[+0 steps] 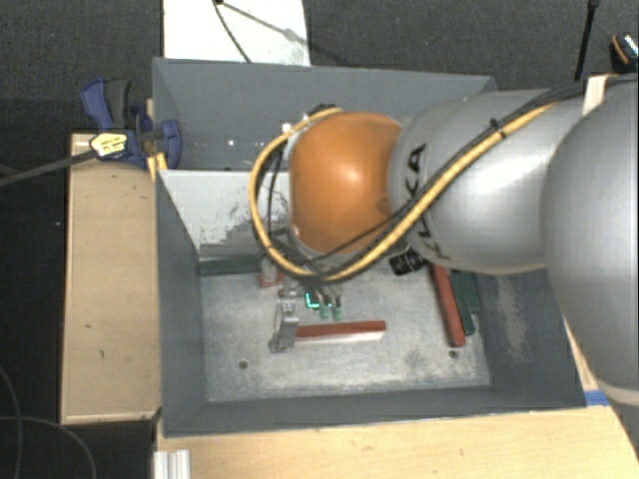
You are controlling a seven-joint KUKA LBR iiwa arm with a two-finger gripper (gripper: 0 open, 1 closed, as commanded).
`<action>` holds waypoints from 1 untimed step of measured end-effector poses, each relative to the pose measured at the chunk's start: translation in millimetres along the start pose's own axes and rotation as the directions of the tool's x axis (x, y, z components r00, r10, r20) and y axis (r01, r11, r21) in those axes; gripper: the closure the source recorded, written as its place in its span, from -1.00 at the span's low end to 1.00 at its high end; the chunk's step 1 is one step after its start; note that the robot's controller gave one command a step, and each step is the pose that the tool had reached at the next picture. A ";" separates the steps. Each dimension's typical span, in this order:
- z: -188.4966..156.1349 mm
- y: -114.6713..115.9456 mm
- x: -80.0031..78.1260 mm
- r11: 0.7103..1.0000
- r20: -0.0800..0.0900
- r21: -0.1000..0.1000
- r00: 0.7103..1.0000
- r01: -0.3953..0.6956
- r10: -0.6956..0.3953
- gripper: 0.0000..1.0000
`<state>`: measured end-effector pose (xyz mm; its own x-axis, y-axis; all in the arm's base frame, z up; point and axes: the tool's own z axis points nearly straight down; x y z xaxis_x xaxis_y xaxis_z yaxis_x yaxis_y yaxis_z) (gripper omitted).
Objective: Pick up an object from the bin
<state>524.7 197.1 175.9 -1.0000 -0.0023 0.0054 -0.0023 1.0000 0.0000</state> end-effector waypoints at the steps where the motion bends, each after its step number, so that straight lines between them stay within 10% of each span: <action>1: 110.1 -76.0 0.9 0.998 -0.001 0.003 0.998 -0.068 0.068 -1.00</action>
Offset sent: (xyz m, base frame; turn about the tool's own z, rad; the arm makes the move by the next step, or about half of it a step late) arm 0.0001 -0.0722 -0.1059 0.0619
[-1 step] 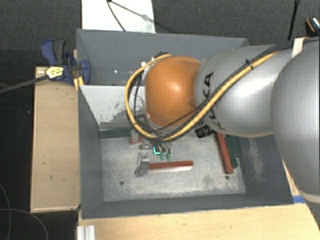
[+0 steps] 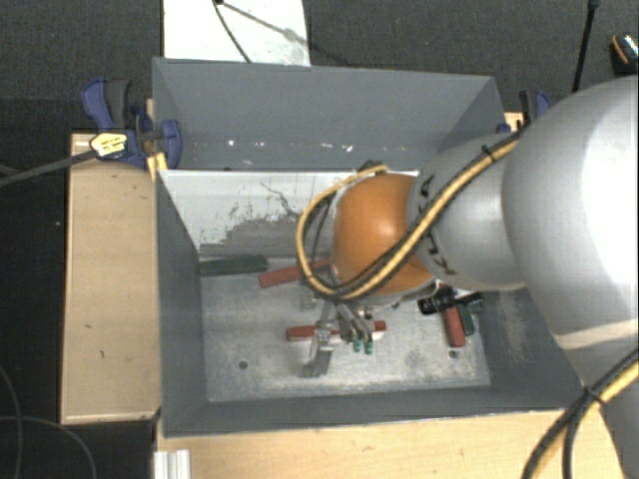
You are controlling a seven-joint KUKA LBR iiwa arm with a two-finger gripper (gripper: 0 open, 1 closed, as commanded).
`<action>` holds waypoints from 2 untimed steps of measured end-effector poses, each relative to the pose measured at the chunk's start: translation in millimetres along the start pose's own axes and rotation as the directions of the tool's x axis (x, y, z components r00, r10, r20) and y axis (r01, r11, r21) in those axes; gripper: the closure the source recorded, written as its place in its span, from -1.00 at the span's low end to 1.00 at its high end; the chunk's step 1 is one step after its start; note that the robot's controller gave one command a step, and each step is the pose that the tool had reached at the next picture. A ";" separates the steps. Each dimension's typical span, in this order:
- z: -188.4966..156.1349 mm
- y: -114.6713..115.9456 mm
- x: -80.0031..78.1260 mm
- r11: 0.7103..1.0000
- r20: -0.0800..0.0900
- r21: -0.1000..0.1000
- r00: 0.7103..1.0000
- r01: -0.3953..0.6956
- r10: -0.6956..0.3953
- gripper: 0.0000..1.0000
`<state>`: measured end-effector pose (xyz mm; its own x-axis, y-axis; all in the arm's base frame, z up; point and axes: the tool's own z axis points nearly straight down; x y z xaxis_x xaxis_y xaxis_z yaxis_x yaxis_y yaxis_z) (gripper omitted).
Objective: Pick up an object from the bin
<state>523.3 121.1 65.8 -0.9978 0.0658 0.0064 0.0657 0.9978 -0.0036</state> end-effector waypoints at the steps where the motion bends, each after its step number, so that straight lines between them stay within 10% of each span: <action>1: -35.2 -16.8 18.8 0.996 0.004 -0.004 0.996 -0.084 0.084 -1.00; 2: -37.7 -27.4 15.9 0.993 0.006 -0.005 0.993 -0.116 0.116 -1.00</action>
Offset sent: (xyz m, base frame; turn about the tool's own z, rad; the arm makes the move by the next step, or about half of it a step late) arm -0.0195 -0.0151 0.0342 0.0848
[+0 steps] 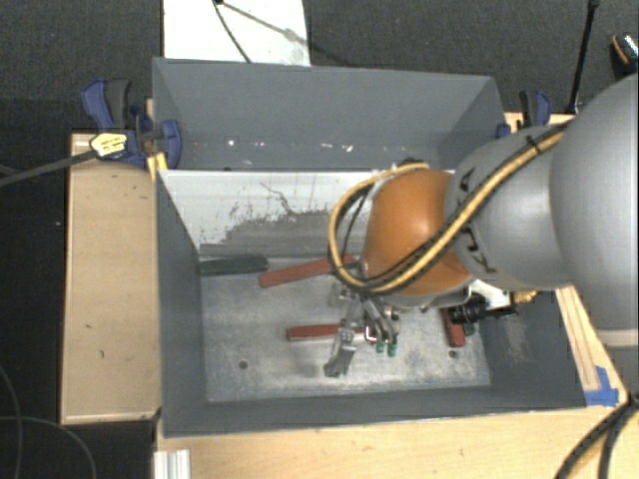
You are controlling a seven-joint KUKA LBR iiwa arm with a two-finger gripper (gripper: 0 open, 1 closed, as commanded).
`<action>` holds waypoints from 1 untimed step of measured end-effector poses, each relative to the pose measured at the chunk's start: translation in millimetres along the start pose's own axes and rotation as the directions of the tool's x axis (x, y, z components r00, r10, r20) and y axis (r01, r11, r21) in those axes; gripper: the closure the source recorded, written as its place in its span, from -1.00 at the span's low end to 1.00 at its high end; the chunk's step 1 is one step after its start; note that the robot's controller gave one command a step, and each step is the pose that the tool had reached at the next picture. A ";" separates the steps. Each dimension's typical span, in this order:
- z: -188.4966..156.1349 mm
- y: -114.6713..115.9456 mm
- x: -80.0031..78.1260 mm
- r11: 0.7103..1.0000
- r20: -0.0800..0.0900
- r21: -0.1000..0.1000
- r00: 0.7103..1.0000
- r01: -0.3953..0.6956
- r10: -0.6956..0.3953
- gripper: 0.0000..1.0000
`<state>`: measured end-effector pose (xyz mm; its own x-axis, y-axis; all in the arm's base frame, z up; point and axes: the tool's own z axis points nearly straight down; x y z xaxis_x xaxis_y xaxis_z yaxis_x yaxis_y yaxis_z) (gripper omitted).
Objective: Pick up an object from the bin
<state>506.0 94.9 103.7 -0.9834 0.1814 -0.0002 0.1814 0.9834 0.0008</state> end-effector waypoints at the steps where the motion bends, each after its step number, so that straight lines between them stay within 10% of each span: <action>1: 34.4 10.1 8.2 0.990 -0.005 0.002 0.990 -0.138 0.138 -1.00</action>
Offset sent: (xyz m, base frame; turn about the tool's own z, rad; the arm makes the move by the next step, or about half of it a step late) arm -0.0055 0.0109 -0.0337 0.1399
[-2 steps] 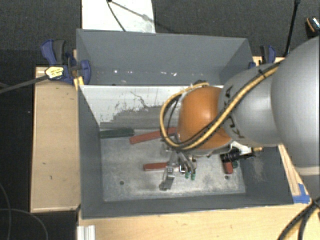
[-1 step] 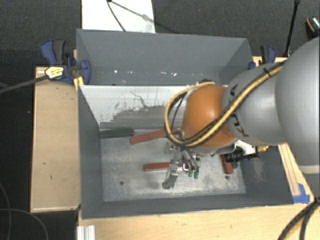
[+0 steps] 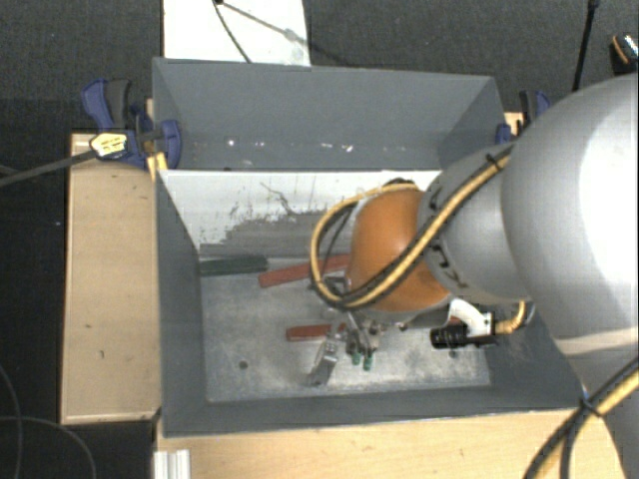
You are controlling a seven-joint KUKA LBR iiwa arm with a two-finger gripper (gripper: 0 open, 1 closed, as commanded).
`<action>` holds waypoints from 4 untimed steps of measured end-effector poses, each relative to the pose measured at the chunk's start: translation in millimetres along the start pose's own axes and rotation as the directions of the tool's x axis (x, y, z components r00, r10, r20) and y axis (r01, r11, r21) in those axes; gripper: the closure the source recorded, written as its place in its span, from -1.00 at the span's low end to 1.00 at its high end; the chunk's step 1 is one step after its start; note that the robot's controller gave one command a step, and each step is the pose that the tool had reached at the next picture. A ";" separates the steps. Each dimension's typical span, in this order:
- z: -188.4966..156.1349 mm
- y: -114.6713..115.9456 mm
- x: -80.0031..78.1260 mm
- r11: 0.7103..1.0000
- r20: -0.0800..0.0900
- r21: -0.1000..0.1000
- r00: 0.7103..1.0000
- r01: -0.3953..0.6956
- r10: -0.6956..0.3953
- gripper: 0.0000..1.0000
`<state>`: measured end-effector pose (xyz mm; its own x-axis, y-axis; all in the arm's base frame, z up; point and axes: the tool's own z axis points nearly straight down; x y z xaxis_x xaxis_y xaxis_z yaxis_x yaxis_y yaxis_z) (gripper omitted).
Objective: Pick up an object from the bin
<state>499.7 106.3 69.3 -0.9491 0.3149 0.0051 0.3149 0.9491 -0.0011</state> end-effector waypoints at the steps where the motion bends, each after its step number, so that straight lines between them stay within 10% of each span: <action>1: -0.1 0.1 0.2 1.000 0.000 0.000 1.000 -0.003 0.003 -1.00; 2: -0.4 0.2 0.2 1.000 0.001 -0.001 1.000 -0.006 0.006 1.00; 4: -6.7 0.6 0.4 1.000 0.006 -0.003 1.000 -0.018 0.018 1.00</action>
Offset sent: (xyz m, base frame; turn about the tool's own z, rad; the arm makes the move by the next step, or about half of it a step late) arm 0.0000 0.0000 0.0000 0.0000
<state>499.6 107.0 76.0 -0.9433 0.3319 -0.0009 0.3319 0.9433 0.0021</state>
